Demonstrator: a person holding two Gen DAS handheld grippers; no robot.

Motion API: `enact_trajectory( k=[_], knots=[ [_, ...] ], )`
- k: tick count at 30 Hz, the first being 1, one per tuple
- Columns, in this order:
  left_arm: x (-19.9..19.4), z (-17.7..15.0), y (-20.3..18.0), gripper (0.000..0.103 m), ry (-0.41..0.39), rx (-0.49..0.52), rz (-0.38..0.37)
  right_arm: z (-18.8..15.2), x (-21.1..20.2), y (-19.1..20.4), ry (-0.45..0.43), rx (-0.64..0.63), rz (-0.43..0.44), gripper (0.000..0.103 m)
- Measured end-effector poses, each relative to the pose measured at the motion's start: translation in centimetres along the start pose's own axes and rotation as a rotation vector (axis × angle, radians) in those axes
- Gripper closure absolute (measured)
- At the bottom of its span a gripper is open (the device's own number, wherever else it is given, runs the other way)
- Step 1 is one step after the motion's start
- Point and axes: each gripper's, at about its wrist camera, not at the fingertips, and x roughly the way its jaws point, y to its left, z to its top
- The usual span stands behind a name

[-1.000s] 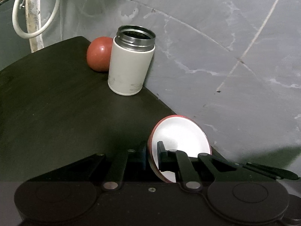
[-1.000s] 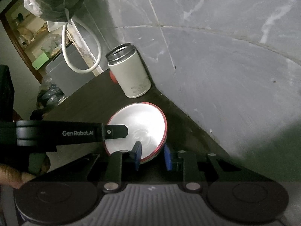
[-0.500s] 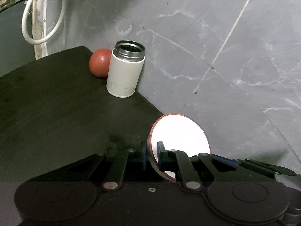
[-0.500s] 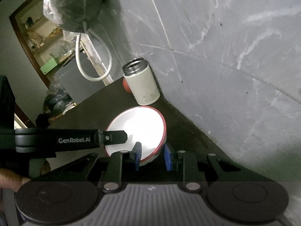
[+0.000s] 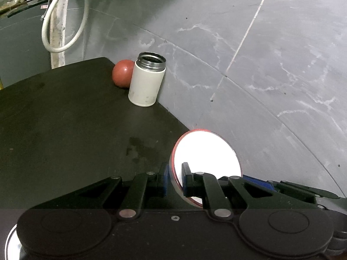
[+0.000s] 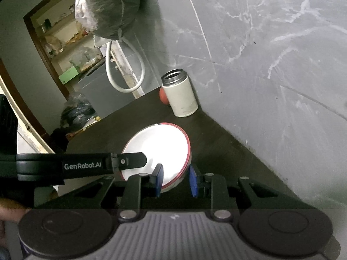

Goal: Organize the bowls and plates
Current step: 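Carry the second white bowl with both tools and lower it into the first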

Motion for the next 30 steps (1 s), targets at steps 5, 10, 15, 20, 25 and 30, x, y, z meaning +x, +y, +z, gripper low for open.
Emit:
enact_trajectory(
  k=[5, 10, 15, 20, 25, 30],
  knots=[
    [-1.8, -1.5, -0.7, 0.091, -0.038, -0.008, 0.007, -1.5, -1.4, 0.1, 0.02, -0.016, 0.019, 0.074],
    [-2.8, -2.9, -1.6, 0.091, -0.041, -0.005, 0.003, -3.0, -2.9, -0.3, 0.039, -0.028, 0.021, 0.074],
    [-3.1, -4.1, -2.1, 0.091, -0.028, -0.013, -0.003, -3.9, -4.1, -0.6, 0.052, -0.037, 0.017, 0.074],
    [-3.6, -4.8, -2.5, 0.09, -0.018, -0.015, -0.009, -4.3, -4.9, -0.7, 0.06, -0.041, 0.017, 0.074],
    [-4.2, -5.9, -2.7, 0.09, -0.015, -0.024, -0.001, -4.6, -5.4, -0.7, 0.072, -0.049, 0.026, 0.074],
    [-5.1, -7.1, -2.9, 0.089, -0.012, -0.022, 0.004, -5.0, -5.9, -0.4, 0.093, -0.068, 0.038, 0.074]
  ],
)
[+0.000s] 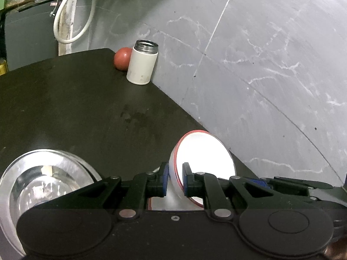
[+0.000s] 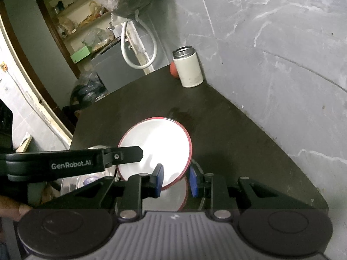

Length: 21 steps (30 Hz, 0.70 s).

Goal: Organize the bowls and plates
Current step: 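Carry the second white bowl with both tools and lower it into the first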

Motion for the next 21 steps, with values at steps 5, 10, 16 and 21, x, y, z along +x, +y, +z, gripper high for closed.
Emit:
enact_trajectory(
  k=[5, 10, 16, 21],
  knots=[
    [-0.4, -0.7, 0.2, 0.089, 0.012, -0.011, 0.002, -0.8, -0.4, 0.5, 0.027, -0.016, 0.009, 0.074],
    [-0.5, -1.4, 0.4, 0.089, 0.027, -0.02, 0.006, -1.2, -0.5, 0.8, 0.048, -0.027, 0.015, 0.074],
    [-0.4, -2.0, 0.5, 0.089, 0.05, -0.027, 0.02, -1.4, -0.3, 0.6, 0.072, -0.015, 0.025, 0.074],
    [-0.2, -2.1, 0.4, 0.089, 0.058, -0.028, 0.03, -1.4, -0.2, 0.6, 0.078, -0.018, 0.028, 0.074]
  ],
)
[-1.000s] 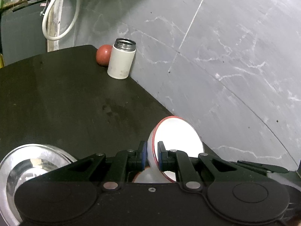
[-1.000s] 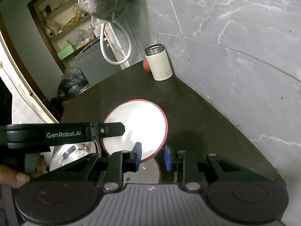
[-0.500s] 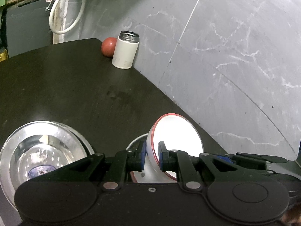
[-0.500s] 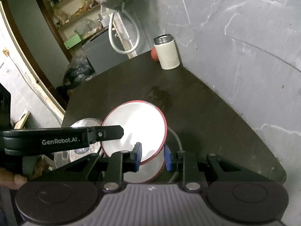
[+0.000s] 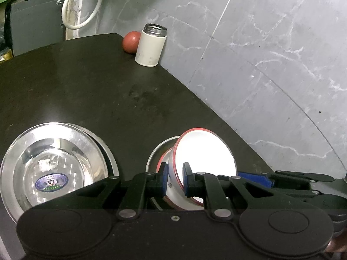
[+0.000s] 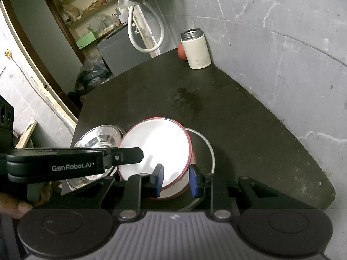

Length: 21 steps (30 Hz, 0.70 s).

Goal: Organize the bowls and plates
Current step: 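Press the second white bowl down into the steel bowl with both tools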

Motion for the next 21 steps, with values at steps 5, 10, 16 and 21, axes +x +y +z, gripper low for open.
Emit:
enact_trajectory(
  k=[5, 10, 16, 21],
  knots=[
    [0.2, 0.0, 0.1, 0.089, 0.009, -0.011, 0.005, 0.2, 0.3, -0.1, 0.009, 0.001, 0.005, 0.074],
    [0.6, 0.0, 0.0, 0.089, 0.02, -0.017, 0.012, 0.3, 0.6, -0.1, 0.02, -0.001, 0.011, 0.074],
    [1.0, 0.2, -0.2, 0.089, 0.023, -0.027, 0.014, 0.3, 0.9, -0.3, 0.036, 0.01, 0.017, 0.074],
    [1.2, 0.1, -0.2, 0.089, 0.025, -0.025, 0.016, 0.3, 1.0, -0.4, 0.036, 0.012, 0.016, 0.074]
  ],
)
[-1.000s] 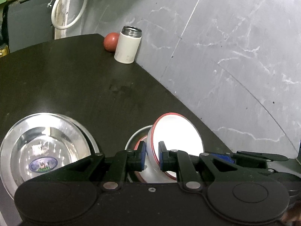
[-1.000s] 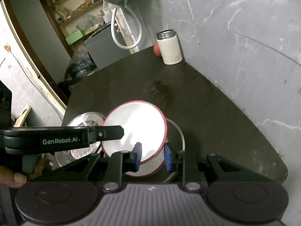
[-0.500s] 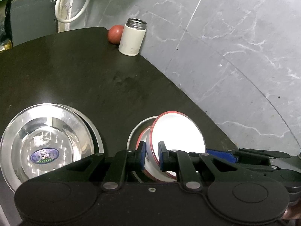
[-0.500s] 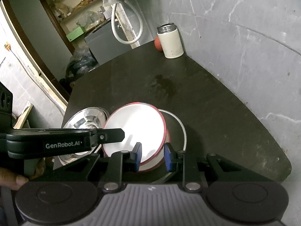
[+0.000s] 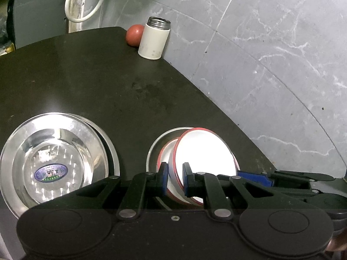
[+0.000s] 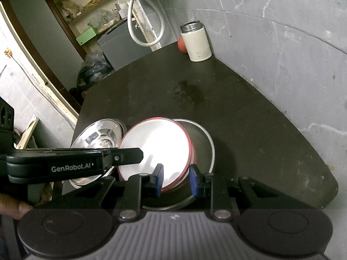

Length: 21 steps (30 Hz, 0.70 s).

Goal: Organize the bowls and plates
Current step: 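Press the second white bowl down into the steel bowl with both tools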

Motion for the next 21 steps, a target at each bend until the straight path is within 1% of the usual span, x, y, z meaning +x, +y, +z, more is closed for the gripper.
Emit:
enact_trajectory(
  k=[7, 21],
  knots=[
    [0.2, 0.0, -0.9, 0.088, 0.007, 0.051, 0.026, -0.1, 0.0, -0.1, 0.0, 0.004, -0.005, 0.074],
    [0.5, 0.1, -1.4, 0.088, 0.016, 0.059, 0.042, -0.2, -0.2, -0.1, -0.002, 0.006, -0.006, 0.073]
  ],
)
